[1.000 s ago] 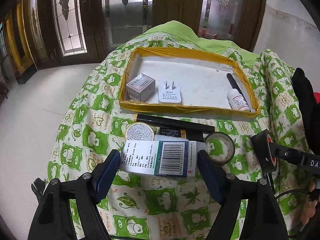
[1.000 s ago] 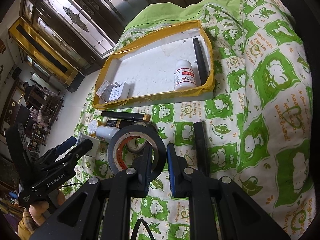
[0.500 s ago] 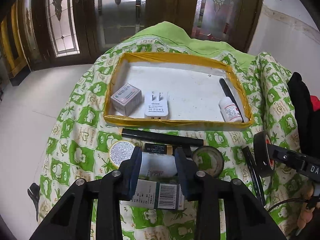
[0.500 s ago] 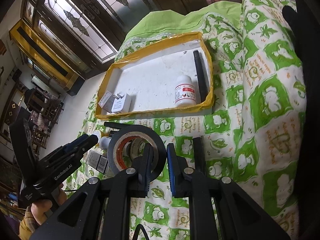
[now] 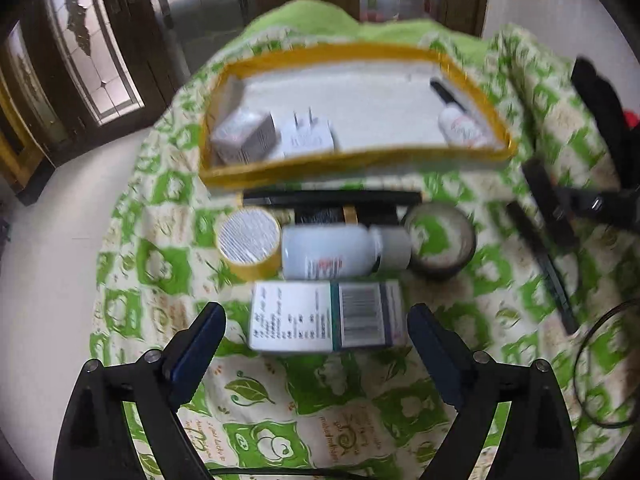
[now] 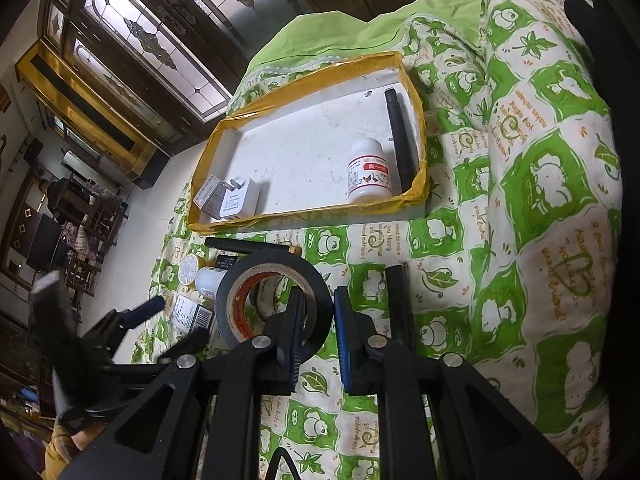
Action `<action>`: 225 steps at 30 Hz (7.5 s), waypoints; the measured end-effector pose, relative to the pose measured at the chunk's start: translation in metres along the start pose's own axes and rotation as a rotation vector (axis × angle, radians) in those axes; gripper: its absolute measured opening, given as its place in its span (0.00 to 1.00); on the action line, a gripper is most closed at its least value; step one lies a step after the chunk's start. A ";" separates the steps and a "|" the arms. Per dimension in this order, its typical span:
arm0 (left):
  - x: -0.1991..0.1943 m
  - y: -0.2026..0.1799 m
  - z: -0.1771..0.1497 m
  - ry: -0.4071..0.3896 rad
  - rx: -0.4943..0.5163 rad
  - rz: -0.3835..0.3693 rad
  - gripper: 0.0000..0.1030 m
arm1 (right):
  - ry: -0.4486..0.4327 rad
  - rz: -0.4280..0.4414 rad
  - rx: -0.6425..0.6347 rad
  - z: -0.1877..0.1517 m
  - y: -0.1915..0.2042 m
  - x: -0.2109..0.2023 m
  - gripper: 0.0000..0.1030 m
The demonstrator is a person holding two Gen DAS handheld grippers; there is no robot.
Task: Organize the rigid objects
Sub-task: 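Lift the medicine box with the left gripper toward the tray while the right carries the tape, then lower the box and tape into the tray and open both grippers, then move the left gripper to the yellow-rimmed tin while the right approaches the grey tape roll, then grasp the yellow-rimmed tin with the left gripper while the right grasps the grey tape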
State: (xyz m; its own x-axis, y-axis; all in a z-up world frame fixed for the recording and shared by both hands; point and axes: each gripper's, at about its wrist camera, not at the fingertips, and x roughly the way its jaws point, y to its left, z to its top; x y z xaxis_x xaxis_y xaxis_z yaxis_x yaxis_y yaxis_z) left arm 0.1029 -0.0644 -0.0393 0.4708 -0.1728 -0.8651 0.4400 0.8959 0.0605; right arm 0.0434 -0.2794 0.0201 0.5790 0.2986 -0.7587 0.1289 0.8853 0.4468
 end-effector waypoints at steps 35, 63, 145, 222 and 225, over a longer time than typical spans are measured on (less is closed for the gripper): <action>-0.029 -0.012 0.063 -0.182 -0.089 -0.066 0.77 | -0.061 -0.045 0.029 0.035 -0.003 -0.013 0.14; -0.002 -0.030 0.121 -0.192 -0.070 -0.092 0.77 | -0.134 -0.082 0.138 0.100 -0.027 -0.002 0.14; -0.036 0.009 -0.022 -0.096 -0.225 -0.054 0.91 | -0.071 0.096 0.169 0.001 -0.022 -0.002 0.58; -0.007 0.024 -0.019 0.068 -0.196 -0.042 0.42 | 0.190 -0.128 -0.123 -0.030 0.042 0.073 0.10; -0.001 0.015 -0.020 0.093 -0.154 -0.005 0.44 | 0.194 -0.143 -0.126 -0.034 0.039 0.080 0.10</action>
State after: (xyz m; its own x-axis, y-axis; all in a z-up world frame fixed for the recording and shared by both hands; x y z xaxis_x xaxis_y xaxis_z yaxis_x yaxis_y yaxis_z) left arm 0.0936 -0.0427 -0.0474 0.3932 -0.1458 -0.9078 0.3163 0.9485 -0.0153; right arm 0.0674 -0.2089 -0.0391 0.3958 0.2193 -0.8918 0.0897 0.9572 0.2752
